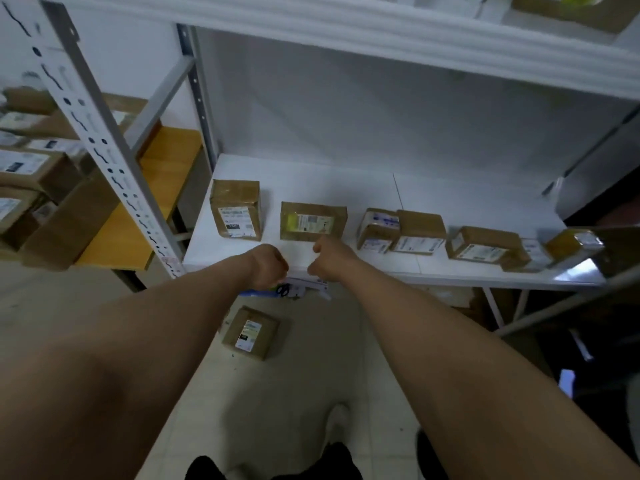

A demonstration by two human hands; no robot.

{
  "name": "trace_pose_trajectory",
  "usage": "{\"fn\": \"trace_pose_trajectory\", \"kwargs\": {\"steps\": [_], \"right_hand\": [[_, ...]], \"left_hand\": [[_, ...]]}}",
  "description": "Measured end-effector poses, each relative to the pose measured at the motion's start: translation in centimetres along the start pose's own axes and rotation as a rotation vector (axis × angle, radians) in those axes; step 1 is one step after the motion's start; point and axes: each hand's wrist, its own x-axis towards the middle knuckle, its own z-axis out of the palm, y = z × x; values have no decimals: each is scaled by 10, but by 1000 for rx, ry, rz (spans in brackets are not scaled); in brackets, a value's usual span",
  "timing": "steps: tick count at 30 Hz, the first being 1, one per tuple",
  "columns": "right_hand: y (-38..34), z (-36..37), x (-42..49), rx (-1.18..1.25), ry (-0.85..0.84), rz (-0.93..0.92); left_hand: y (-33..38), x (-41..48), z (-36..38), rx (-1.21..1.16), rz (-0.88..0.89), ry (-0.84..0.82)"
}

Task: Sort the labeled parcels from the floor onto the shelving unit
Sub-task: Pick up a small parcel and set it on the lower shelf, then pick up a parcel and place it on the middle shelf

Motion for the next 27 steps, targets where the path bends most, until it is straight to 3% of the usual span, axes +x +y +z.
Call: {"fn": "trace_pose_trajectory", "kwargs": {"steps": [8, 13, 23, 27], "right_hand": [[15, 44, 30, -6, -83, -13], [37, 97, 78, 42, -179, -1], [115, 258, 174, 51, -393, 91], [147, 342, 224, -26, -378, 85]], "left_hand": [[-45, 27, 20, -41, -129, -25], [-83, 66, 55, -230, -253, -18], [-243, 160, 152, -426, -532, 10], [-316, 209, 202, -469, -610, 21]]}}
